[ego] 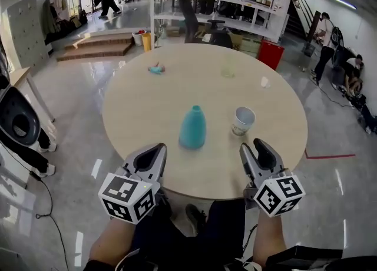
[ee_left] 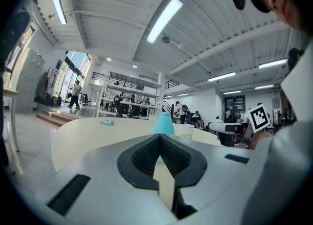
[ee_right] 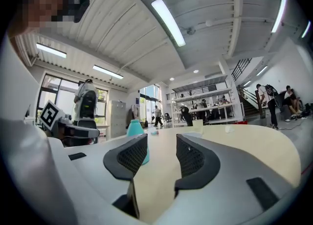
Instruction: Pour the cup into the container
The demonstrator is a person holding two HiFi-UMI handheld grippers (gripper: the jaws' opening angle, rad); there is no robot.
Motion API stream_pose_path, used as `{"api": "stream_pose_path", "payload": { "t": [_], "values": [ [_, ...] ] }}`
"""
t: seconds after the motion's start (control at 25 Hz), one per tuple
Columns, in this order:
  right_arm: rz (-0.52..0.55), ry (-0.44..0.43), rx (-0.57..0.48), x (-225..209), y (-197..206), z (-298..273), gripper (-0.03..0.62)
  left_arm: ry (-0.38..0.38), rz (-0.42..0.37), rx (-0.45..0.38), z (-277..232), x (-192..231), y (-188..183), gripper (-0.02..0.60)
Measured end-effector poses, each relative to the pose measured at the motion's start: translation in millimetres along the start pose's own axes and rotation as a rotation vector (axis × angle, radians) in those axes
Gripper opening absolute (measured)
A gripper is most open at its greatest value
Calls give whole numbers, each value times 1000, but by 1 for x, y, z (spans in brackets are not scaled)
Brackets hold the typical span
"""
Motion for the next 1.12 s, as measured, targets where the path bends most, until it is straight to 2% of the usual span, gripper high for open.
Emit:
{"api": "stream_pose_path", "payload": {
  "t": [0.04, 0.12, 0.24, 0.32, 0.48, 0.84, 1.0, 1.12],
  "values": [
    [2, 21, 17, -8, 1, -14, 213, 1, 1, 5, -12, 11, -1, 0],
    [3, 52, 49, -25, 3, -41, 283, -6, 2, 4, -36, 31, -5, 0],
    [-55, 85, 77, -46, 8, -59, 311, 6, -5, 22, -63, 47, -6, 0],
    [-83, 90, 105, -54, 13, -63, 314, 18, -4, 33, -73, 51, -6, 0],
    [-65, 52, 174, -53, 20, -79, 324, 16, 2, 40, -84, 62, -7, 0],
    [-33, 82, 250, -63, 28, -103, 325, 12, 0, 78, -98, 72, 1, 0],
    [-29, 90, 279, -68, 30, -109, 325, -4, -51, 90, -105, 79, 1, 0],
    [-29, 74, 293, -67, 31, -113, 324, 0, -54, 100, -109, 85, 1, 0]
  ]
}}
Point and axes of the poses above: the fingertips, and each gripper's own axes: z backward along the fingers, x to its left, y out of its underside, the point moved 6 cm from there along z, backward along the fingers, and after that the axes turned 1 degree about x, right-handed, at the moved point
